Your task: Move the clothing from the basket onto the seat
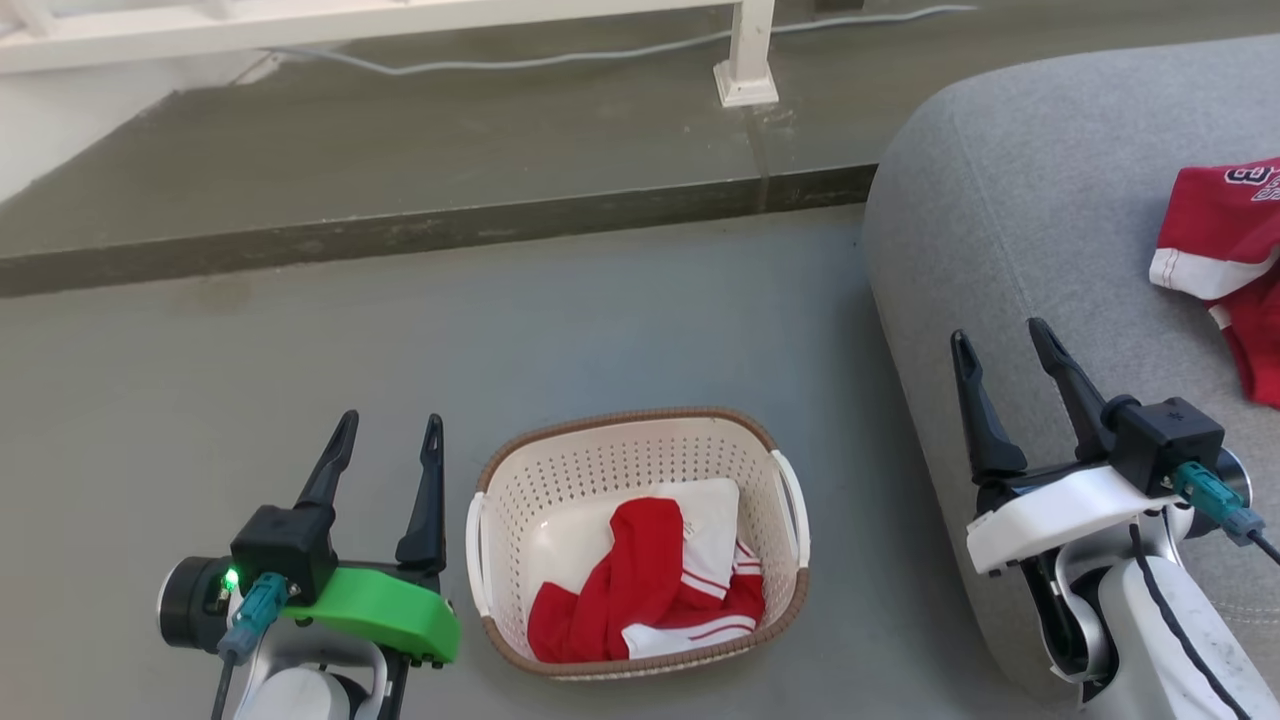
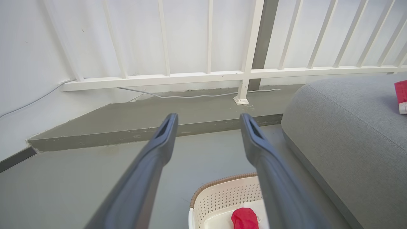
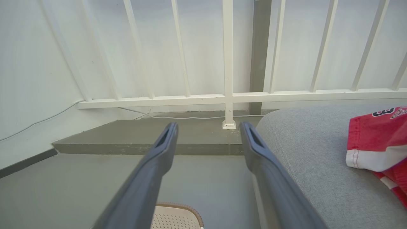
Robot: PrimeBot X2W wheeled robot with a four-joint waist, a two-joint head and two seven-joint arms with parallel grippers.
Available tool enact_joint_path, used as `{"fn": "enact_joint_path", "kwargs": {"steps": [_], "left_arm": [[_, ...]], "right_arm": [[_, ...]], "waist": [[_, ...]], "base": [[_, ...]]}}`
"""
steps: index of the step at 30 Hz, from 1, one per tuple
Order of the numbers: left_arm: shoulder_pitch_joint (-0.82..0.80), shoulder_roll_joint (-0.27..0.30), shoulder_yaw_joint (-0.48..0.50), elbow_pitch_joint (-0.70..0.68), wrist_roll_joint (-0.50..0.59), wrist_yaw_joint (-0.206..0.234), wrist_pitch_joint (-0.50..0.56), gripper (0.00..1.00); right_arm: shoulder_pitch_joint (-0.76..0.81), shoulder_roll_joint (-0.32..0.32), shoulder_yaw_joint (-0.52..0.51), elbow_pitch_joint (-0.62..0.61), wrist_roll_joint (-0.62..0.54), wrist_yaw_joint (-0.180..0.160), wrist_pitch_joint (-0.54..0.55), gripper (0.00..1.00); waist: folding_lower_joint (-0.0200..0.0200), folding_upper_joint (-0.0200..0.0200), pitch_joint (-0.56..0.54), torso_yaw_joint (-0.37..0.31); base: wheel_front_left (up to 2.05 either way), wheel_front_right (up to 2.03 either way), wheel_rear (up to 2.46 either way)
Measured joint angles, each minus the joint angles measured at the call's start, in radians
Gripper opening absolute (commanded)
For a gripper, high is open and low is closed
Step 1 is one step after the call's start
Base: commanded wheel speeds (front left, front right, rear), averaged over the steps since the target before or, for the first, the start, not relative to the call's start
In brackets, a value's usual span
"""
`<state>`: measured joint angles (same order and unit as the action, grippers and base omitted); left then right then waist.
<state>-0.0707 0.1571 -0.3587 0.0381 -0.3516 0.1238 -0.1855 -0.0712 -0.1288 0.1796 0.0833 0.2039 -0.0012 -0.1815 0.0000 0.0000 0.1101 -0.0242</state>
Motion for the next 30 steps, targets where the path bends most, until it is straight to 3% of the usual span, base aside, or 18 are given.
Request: {"fn": "enact_joint_path", "kwargs": {"steps": [18,30], "left_arm": [[-0.026,-0.007,-0.064,-0.017,0.022,-0.003,0.071,1.00],[-0.162,-0.031,-0.155,0.088,0.069,-0.063,0.142,1.00]], "right_arm": [[-0.069,-0.001,0.011,-0.103,0.010,0.009,0.021,1.00],[-0.182,0.003,0.028,-0.146,0.010,0.027,0.025,1.00]], "waist": [[0.0000,0.0000,0.170,-0.013],[0.0000,0.0000,0.331,-0.054]], "base": [[0.00,0.00,0.00],[0.00,0.00,0.00]]}}
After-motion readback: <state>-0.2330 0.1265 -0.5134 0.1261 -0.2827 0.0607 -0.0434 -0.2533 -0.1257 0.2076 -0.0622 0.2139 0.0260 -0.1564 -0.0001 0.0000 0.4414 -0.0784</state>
